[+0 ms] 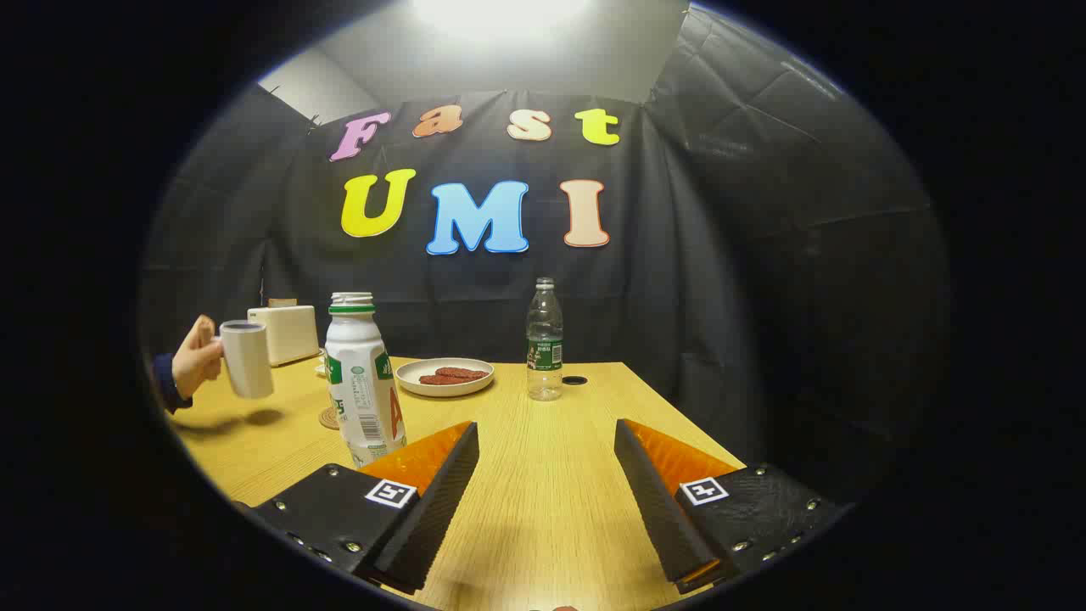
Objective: Take the bottle from table, then pour the juice into the cup, finally place the bottle on the coaster
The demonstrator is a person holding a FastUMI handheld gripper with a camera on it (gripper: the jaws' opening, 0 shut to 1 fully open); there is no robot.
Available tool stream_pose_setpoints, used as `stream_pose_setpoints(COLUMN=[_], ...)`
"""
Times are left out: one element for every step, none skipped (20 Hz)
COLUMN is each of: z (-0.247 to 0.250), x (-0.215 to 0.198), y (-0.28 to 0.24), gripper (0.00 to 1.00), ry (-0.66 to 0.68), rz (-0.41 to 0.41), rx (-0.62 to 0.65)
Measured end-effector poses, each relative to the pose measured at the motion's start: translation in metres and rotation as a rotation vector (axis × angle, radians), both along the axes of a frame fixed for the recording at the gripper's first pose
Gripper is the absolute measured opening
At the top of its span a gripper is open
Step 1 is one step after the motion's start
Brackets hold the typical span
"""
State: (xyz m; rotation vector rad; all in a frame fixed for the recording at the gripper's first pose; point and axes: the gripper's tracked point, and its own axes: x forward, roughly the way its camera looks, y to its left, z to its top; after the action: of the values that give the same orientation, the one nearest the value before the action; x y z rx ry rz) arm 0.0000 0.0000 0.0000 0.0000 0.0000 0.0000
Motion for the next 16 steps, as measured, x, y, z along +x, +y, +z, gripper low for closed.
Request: stream_pose_setpoints(z=[0.0008, -0.0004, 0.0002, 0.0003, -0.0001, -0.0002, 0.0005, 0.0000, 0.0004, 0.0000, 0.0005, -0.0001, -0.0001, 0.0003, 0.0001, 0.0002], x=[0.0002, 0.0006, 0.0003, 0.0005, 0.0001, 0.0006, 0.0007, 0.0004, 0.0004, 0.0003, 0.0004, 0.0006, 0.0029, 0.0014, 0.0019, 0.0014], y=[0.0004, 0.0008, 0.0001, 0.0006, 0.0010, 0.0001, 0.0005, 0.0007, 0.0003, 0.0005, 0.0005, 0.0007, -0.0008, 0.0009, 0.0006, 0.0000], gripper=[0.97, 0.97, 0.97, 0.97, 0.97, 0.97, 0.97, 0.97, 0.97, 0.97, 0.97, 0.97, 0.97, 0.97, 0.97, 0.97], ry=[-0.001, 0.000, 0.000, 0.000, 0.001, 0.000, 0.000, 0.000, 0.000, 0.000, 0.000, -0.001, -0.001, -0.005, -0.001, -0.002], rz=[-0.001, 0.000, 0.000, -0.001, 0.000, -0.001, -0.001, -0.001, -0.001, -0.001, -0.001, 0.000, -0.005, -0.004, -0.004, -0.004], rx=[0.001, -0.001, -0.001, 0.000, -0.002, 0.000, 0.000, 0.000, 0.000, 0.000, 0.000, -0.001, 0.002, 0.002, 0.001, 0.000])
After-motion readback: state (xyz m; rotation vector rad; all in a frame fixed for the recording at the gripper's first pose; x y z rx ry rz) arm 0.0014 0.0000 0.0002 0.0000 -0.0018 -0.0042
